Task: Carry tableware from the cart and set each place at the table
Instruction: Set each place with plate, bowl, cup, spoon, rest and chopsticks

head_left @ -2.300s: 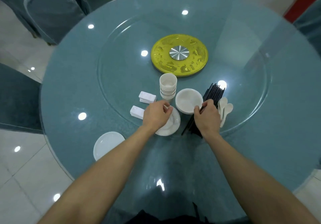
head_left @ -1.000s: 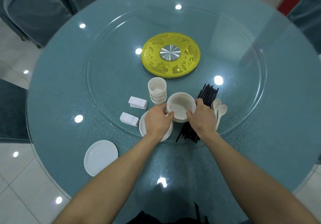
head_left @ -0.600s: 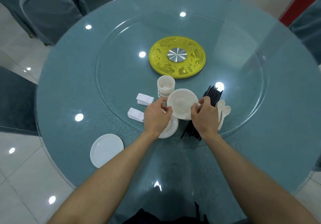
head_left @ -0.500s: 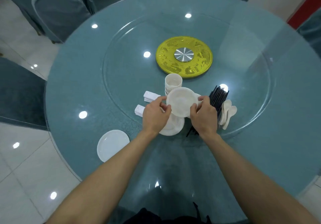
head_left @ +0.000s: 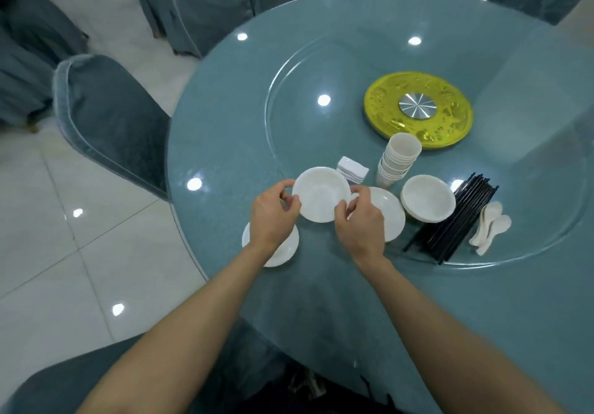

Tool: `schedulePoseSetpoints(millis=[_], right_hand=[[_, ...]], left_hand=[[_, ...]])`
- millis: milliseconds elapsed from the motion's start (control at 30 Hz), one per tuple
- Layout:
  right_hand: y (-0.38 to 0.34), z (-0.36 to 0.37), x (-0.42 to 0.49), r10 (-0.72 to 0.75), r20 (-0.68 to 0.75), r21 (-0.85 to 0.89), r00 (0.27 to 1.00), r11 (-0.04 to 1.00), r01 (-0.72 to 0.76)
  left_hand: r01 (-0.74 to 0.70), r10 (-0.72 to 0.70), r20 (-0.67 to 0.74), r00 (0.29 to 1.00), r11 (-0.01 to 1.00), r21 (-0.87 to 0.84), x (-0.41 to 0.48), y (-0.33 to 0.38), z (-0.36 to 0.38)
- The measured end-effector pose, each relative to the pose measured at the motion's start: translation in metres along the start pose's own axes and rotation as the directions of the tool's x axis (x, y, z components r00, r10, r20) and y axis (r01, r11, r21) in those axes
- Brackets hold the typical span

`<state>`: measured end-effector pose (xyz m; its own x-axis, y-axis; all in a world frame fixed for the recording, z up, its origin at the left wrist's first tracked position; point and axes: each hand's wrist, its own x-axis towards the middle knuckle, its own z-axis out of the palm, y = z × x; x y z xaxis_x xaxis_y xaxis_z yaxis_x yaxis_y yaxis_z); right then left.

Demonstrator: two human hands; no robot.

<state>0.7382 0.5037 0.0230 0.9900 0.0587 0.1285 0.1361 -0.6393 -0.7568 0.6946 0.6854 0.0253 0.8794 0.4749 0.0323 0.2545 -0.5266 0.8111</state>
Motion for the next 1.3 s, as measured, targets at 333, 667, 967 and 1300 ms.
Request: schedulePoseSetpoints(millis=[333,667,967,1300], right_hand=[[-0.003,0.079,-0.042,0.132,0.52,-0.128,0.844,0.989,-0.076],[0.008,0.098,-0.043,0.168,0.606,-0.22,0.777,0.975,-0.039],[0.02,0.065,-0.004,0.078,0.341,-0.176,0.937,0.984,-0.018],[0.024,0.038,0.071,0.054,0.313,-0.453,0.948,0.886,0.099]], left_hand=[[0.198,-0.208,0.01,0.978,0.948,0.25,-0.025,-0.103,-0.046],[0.256,-0.301,0.07,0.951,0.894,0.367,-0.034,-0.125,-0.043],[0.259,-0.283,-0.003,0.959,0.873,0.414,-0.02,-0.12,-0.042],[0.166,-0.177,-0.004,0.984,0.914,0.369,0.017,-0.092,-0.025]])
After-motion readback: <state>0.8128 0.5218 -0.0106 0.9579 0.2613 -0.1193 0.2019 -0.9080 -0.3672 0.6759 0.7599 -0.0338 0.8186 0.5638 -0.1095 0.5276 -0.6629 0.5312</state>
